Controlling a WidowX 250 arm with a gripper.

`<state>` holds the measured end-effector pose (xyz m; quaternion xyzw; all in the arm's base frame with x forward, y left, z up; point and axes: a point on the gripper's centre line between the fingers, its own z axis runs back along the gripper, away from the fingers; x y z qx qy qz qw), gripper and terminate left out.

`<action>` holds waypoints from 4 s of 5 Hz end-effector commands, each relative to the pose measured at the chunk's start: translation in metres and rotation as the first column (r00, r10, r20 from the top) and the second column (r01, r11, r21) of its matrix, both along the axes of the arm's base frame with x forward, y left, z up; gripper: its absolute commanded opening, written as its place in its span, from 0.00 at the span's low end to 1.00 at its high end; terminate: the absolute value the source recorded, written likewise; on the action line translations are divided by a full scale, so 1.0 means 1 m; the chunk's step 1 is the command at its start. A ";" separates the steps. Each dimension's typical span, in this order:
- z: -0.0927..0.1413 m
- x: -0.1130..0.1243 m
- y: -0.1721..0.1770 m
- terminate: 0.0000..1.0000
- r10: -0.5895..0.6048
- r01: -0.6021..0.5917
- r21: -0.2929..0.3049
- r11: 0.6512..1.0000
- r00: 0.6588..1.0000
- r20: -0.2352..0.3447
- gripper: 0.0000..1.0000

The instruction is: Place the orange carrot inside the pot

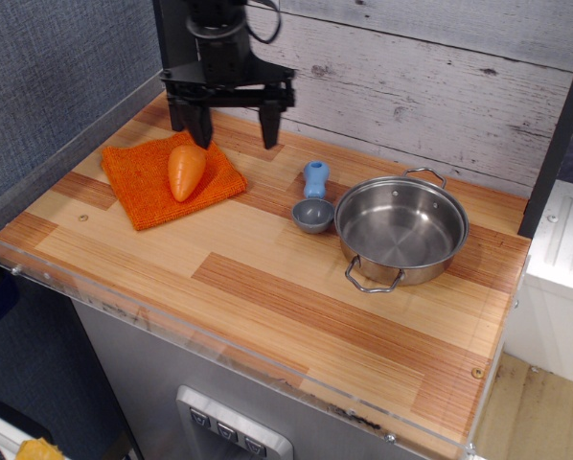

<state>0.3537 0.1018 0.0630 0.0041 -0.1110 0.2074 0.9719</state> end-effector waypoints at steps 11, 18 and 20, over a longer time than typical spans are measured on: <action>0.027 -0.016 0.004 0.00 0.022 -0.029 0.078 0.997 0.997 0.080 0.00; -0.008 -0.023 -0.152 0.00 -0.378 0.374 0.072 0.925 0.924 0.054 0.00; -0.026 -0.010 -0.154 0.00 -0.383 0.380 0.077 0.922 0.924 0.019 0.00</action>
